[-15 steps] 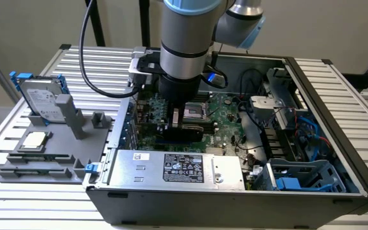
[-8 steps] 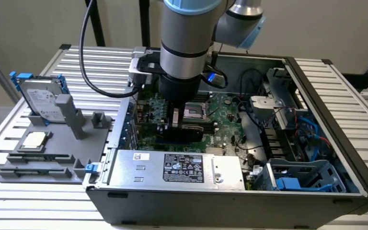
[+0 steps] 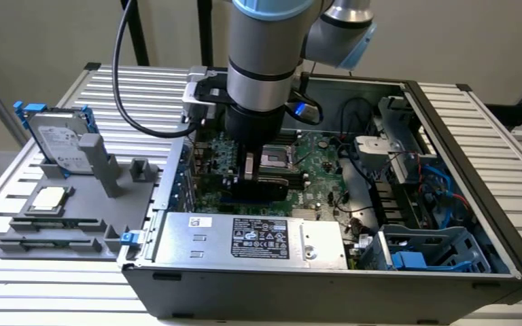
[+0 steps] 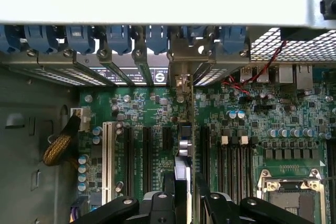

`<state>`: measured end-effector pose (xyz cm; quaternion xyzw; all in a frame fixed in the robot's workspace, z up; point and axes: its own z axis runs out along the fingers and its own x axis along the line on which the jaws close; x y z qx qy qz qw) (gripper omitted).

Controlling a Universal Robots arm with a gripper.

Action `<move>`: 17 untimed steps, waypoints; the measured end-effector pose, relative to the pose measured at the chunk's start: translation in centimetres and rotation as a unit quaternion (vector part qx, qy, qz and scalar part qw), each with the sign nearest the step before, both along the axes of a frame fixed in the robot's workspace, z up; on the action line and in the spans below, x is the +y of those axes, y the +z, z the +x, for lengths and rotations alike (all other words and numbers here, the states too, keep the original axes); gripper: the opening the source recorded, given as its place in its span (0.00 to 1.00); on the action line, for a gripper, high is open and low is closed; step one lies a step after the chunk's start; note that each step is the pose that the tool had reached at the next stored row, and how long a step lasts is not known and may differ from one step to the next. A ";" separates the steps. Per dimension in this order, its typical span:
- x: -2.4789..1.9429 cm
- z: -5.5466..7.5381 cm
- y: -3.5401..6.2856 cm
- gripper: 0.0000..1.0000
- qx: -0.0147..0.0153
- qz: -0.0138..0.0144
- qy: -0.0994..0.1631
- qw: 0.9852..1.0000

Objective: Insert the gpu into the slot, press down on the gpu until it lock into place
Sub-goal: 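Insert the gpu into the slot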

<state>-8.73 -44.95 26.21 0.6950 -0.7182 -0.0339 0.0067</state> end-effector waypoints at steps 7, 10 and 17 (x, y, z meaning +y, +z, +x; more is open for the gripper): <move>-0.01 0.0 0.09 0.26 0.001 0.000 0.000 1.000; 0.00 0.0 0.03 0.26 0.003 0.000 0.000 1.000; 0.00 0.0 -0.04 0.26 0.004 0.000 0.000 1.000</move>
